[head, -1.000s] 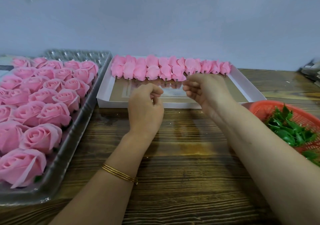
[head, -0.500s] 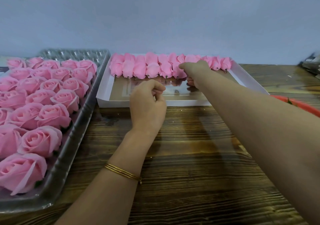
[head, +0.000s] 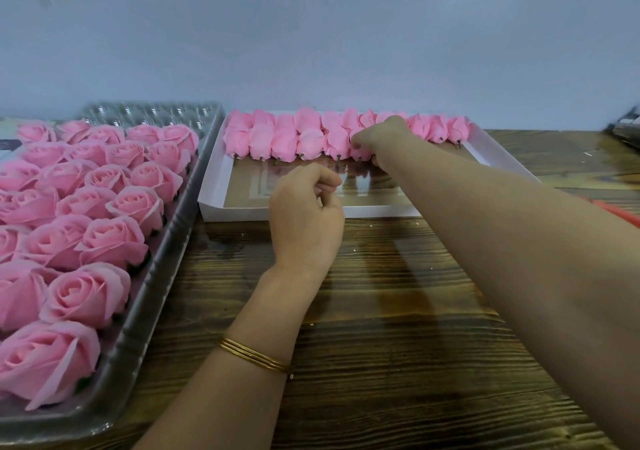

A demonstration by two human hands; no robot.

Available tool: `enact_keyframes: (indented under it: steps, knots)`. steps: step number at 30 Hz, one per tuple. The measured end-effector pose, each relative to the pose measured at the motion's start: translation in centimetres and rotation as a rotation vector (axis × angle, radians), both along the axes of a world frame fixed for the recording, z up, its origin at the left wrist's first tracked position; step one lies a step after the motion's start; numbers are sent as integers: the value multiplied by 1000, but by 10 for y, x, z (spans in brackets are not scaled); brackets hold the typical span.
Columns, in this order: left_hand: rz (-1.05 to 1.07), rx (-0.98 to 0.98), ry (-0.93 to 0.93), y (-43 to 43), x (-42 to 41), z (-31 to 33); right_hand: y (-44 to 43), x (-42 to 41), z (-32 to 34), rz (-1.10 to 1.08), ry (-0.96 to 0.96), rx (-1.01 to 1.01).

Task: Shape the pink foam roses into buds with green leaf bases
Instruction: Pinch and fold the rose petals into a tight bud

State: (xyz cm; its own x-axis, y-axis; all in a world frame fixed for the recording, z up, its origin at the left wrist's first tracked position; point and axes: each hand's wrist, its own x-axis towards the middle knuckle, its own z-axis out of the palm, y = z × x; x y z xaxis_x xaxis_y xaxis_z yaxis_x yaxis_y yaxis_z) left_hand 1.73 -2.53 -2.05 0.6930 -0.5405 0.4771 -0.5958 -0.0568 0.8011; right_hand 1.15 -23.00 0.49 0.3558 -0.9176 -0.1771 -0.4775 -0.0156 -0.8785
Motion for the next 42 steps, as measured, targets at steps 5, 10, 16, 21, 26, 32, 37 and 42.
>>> enact_keyframes:
  steps: [5, 10, 16, 21, 26, 32, 37, 42]
  knots:
    - [0, 0, 15, 1, -1, 0, 6, -2, 5, -56, 24, -60]
    - [-7, 5, 17, 3, -1, 1, 13, -12, 11, -129, -42, -15]
    - [-8, 1, 16, 3, -1, 1, 26, -28, 16, -148, -123, 58]
    - [-45, -50, 25, 3, -1, 1, 37, -40, 18, -158, -288, 92]
    - [-110, -125, 156, 2, -6, 6, 67, -63, 24, -84, -417, 78]
    - [-272, -154, 507, 2, -13, 12, 113, -92, 26, -32, -558, 62]
    - [-463, -118, 678, 0, -24, 16, 143, -106, 17, -43, -645, 106]
    - [-601, -72, 805, 1, -34, 17, 159, -113, 1, -15, -743, 129]
